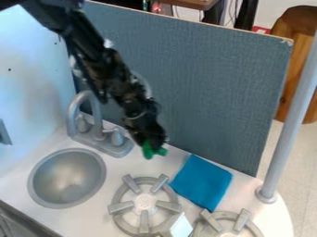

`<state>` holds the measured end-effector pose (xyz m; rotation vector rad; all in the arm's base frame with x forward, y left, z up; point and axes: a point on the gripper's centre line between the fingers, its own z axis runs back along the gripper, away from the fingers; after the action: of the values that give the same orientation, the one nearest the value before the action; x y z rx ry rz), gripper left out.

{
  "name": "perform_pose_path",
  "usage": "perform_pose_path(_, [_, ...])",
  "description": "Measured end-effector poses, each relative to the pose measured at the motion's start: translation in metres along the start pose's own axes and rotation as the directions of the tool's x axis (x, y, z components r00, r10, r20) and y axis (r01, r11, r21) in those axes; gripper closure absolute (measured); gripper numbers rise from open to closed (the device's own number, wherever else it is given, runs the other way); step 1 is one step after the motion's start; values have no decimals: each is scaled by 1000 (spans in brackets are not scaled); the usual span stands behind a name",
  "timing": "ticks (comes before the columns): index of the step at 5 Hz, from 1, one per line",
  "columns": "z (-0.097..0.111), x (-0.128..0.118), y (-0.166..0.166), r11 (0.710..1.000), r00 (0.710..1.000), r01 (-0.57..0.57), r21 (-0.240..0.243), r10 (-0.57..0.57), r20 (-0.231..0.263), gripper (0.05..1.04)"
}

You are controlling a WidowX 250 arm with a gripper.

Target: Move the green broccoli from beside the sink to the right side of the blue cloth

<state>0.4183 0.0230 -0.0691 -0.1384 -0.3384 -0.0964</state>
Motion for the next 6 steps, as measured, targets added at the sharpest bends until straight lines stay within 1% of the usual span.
perform_pose_path(1, [-3,7,-26,997,997,80,-10,-80,5,426])
perform_pose_path(2, [-4,14,-43,992,993,121,-19,-121,19,426])
perform_pose_path(3, [-5,24,-67,983,983,179,-49,-177,42,426])
perform_pose_path(4, [-16,24,-92,969,972,235,-82,-233,29,426])
perform_pose_path(5, [-33,24,-122,943,951,310,-123,-309,29,426])
perform_pose_path(6, [-49,18,-137,927,938,345,-145,-347,10,426])
